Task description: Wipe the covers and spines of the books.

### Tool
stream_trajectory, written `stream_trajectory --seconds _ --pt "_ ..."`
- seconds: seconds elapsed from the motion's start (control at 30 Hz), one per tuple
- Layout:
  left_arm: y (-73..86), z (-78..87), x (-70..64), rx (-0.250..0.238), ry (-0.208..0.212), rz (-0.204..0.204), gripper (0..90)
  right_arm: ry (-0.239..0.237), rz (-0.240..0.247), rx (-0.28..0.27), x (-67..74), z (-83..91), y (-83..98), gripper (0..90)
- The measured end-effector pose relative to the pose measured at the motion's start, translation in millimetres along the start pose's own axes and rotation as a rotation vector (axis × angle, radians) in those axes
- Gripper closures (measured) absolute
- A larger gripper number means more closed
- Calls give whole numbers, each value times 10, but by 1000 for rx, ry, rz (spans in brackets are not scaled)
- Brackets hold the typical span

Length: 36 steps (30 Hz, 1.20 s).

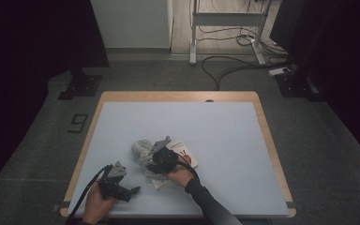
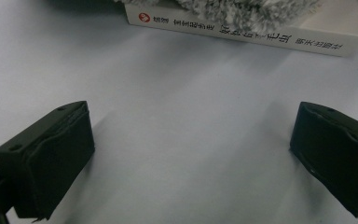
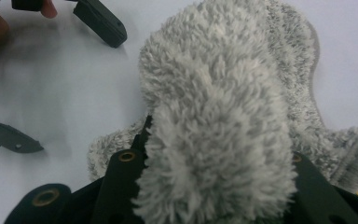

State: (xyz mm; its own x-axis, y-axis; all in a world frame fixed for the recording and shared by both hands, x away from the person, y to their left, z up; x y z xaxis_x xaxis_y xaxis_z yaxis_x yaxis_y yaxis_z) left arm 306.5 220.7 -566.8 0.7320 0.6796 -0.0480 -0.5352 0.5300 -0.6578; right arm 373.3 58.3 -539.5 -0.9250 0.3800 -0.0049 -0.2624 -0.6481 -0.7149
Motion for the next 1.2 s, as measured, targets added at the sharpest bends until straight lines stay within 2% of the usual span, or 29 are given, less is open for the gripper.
stream_trajectory --seconds 0.13,0.7,1.0,1.2 --pt "0 0 -1 0 1 1 0 -13 -9 0 -12 -34 -29 605" --pt "0 1 0 0 0 -1 0 20 -6 13 -113 -199 -205 603" --pt "0 1 0 0 -1 0 0 18 -7 18 -159 -203 -211 602" --pt "0 0 0 -1 0 -1 0 44 -17 21 -258 -165 -174 602"
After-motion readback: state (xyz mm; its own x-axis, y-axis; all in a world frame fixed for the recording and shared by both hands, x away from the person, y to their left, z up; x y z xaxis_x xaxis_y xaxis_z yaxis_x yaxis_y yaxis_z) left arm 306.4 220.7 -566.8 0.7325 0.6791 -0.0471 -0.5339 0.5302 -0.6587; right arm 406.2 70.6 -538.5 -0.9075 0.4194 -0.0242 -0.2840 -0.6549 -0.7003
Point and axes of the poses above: each handheld gripper's, and its own axes: z roughly backward along the jaws, y roughly out of its underside, x roughly to its left, the point moved 5 cm from there along -z, roughly forward along the jaws, and after that the axes turned 3 degrees about z, right-handed, at the moved point
